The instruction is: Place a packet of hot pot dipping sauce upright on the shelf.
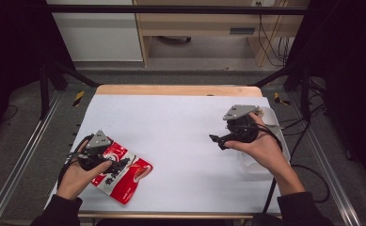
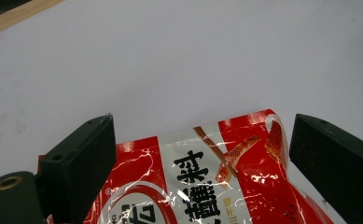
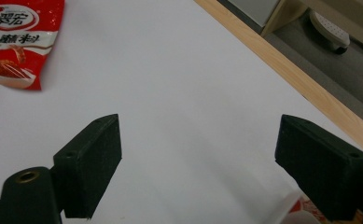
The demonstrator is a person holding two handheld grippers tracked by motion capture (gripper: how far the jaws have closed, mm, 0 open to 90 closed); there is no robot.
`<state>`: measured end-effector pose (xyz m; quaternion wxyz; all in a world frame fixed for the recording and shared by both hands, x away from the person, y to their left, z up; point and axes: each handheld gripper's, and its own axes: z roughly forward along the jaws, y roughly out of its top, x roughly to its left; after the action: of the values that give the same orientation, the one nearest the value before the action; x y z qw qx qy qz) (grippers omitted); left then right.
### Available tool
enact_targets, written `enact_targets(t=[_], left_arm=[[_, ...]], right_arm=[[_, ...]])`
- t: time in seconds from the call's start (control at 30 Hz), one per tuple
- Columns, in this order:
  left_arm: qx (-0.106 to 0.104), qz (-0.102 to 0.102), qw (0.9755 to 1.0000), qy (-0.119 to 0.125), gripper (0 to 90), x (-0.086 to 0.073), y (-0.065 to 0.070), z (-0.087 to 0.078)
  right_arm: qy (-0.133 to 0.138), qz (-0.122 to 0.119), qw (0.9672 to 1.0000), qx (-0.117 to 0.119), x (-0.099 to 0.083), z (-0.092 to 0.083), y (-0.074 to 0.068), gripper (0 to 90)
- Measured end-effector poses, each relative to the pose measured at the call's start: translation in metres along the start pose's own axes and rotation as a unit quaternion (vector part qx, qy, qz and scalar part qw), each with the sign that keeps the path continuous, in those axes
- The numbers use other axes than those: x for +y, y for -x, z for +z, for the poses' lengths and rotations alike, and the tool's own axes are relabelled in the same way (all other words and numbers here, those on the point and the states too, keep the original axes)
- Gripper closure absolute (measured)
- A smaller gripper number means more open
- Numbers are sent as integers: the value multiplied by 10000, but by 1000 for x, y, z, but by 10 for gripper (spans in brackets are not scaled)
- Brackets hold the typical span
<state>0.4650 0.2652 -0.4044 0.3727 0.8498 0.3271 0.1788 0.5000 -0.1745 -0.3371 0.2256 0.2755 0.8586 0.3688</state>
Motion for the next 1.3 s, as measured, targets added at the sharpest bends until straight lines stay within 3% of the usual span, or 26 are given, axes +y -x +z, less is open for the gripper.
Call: enact_targets(t=[0.23,0.5,0.67,0.83,0.97,1.07,1.3], left_arm=[[111,-39,9999,9,74,-7,-1,-3],[235,-134,9996,5,72,-12,-4,-6],[454,-236,9987,9,73,-20,-9,-14],[645,-430,9970,-1,77,-31,-16,-20],[739,-447,9963,-41,79,-37,-19,-21],[892,-475,9949,-24,83,-43,-23,-27],[1072,-736,9915,-21,85,-61,-32,-38]], right_arm=[[22,92,9997,227,-1,17,-19,153],[8,236,9993,286,-9,33,-35,160],[48,369,9988,329,-21,44,-46,159],[87,525,9983,219,-34,57,-52,160],[96,617,9979,151,-40,66,-57,160],[256,714,9970,126,-45,71,-61,163],[367,709,9968,43,-58,70,-72,159]])
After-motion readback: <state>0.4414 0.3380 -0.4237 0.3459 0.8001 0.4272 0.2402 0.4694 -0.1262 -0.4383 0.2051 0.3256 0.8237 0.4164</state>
